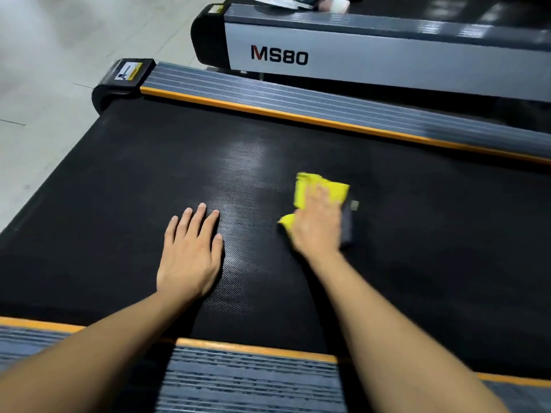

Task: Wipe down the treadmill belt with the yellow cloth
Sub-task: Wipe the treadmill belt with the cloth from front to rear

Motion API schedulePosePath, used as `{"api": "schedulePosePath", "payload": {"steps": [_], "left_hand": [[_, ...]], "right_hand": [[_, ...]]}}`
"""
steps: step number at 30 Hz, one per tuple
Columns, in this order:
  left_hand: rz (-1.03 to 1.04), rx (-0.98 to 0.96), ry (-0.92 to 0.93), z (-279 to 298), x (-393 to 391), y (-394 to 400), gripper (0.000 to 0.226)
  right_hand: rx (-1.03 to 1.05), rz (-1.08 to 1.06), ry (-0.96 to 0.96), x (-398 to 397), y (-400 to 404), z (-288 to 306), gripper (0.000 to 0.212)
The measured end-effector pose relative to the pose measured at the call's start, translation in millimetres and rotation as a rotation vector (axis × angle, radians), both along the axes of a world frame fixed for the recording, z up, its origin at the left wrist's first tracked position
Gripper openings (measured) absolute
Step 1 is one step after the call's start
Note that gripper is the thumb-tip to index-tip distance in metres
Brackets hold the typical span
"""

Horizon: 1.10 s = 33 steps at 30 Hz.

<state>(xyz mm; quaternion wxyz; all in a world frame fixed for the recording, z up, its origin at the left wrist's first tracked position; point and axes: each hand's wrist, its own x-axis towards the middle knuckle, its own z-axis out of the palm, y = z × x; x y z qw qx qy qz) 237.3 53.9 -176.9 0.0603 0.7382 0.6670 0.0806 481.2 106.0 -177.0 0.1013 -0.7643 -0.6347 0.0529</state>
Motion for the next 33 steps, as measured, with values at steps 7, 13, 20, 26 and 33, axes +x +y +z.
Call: {"api": "schedulePosePath", "payload": {"steps": [7, 13, 20, 26, 33], "left_hand": [[-0.034, 0.044, -0.016, -2.9, -2.4, -0.6, 0.06], [-0.139, -0.132, 0.01, -0.9, -12.5, 4.8, 0.082], [-0.233, -0.433, 0.243, 42.0, -18.4, -0.5, 0.092], [-0.209, -0.584, 0.261, 56.7, 1.4, -15.5, 0.111], [-0.193, -0.571, 0.209, 55.8, -0.9, -11.3, 0.115]], "right_hand": [[-0.122, 0.496, -0.061, -88.7, -9.6, 9.2, 0.063], [-0.306, 0.503, -0.164, 41.0, -15.0, 23.5, 0.063], [-0.159, 0.13, -0.046, 135.0, -55.4, 10.4, 0.06], [-0.053, 0.029, 0.004, 115.4, -64.0, 5.2, 0.059], [-0.037, 0.438, 0.008, -74.7, -78.6, 4.4, 0.069]]}}
